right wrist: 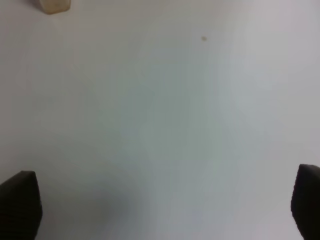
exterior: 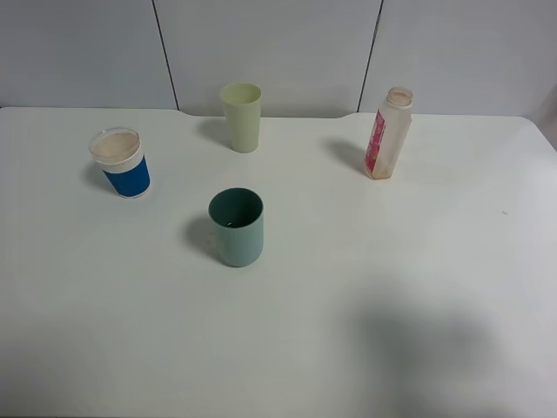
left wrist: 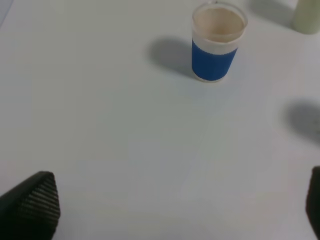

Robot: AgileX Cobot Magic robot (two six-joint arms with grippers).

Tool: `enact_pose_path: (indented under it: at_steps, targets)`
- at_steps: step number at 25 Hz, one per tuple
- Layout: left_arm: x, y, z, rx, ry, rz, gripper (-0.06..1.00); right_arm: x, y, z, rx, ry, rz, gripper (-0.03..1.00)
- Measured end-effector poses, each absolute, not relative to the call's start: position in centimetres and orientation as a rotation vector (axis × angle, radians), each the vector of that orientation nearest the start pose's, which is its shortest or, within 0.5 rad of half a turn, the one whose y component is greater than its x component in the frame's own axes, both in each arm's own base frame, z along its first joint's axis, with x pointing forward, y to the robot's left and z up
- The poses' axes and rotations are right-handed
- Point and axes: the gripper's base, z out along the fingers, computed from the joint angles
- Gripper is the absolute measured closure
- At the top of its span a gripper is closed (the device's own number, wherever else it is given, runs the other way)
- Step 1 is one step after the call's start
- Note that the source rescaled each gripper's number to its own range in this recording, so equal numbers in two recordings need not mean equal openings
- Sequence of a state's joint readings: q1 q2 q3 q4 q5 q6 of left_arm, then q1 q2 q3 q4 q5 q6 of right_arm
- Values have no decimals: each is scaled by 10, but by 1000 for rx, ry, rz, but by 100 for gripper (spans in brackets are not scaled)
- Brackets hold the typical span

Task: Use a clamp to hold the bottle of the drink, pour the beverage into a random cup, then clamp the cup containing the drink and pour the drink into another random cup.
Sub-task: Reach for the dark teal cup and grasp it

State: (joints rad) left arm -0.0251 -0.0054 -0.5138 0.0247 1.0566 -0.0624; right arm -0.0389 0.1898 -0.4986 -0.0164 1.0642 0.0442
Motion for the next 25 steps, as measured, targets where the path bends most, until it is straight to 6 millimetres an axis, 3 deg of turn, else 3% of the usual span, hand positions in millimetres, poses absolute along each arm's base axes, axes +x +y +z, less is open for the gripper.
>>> enact_pose_path:
  at_steps: [25]
  targets:
    - [-7, 2, 281, -39, 2020, -26, -5, 24, -2, 275, 92, 2237, -18, -3]
